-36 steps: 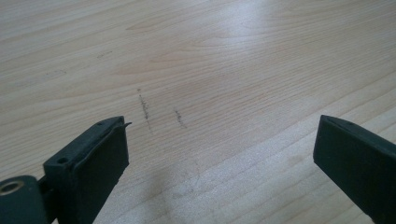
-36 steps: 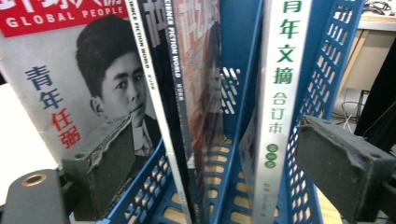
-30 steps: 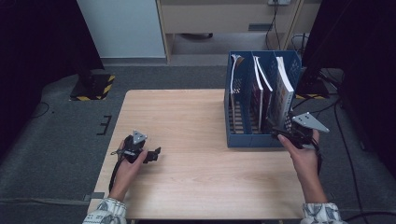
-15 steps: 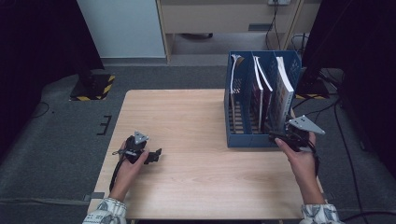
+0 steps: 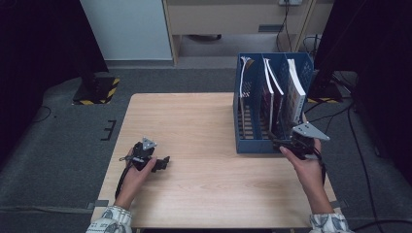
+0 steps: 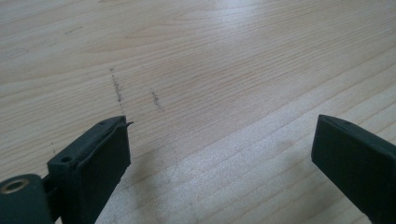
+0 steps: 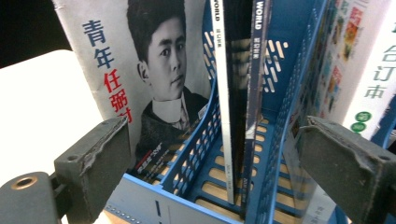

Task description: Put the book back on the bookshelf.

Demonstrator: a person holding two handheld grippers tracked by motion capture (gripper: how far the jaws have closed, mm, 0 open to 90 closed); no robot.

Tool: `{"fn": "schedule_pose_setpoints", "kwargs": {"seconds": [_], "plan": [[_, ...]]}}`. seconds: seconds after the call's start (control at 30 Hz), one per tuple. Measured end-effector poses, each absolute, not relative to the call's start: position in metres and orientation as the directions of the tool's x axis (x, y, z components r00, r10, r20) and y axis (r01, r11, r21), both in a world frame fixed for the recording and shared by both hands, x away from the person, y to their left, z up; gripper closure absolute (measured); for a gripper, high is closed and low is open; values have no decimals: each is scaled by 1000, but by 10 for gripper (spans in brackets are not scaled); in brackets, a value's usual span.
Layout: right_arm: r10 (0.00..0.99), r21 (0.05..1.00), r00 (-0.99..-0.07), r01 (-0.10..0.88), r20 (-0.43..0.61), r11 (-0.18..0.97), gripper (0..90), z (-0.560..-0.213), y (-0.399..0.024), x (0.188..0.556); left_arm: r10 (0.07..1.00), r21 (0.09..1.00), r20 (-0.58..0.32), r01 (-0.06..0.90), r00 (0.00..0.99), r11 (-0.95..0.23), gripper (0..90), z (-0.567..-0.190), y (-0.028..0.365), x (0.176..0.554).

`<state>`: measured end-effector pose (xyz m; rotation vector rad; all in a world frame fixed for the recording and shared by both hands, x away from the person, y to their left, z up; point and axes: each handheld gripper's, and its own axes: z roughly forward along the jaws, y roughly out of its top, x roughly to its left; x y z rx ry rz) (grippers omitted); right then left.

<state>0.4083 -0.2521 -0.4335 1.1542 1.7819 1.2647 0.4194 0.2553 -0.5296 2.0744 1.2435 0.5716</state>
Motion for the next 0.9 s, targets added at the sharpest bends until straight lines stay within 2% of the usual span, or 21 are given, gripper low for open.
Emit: {"fn": "schedule_pose_setpoints", "kwargs": {"seconds": [0.9], "plan": [[882,930,-470,312,-27,195,106,-439,-226,404,896,703,4,636,443,-318,19,-537,257,422]]}}
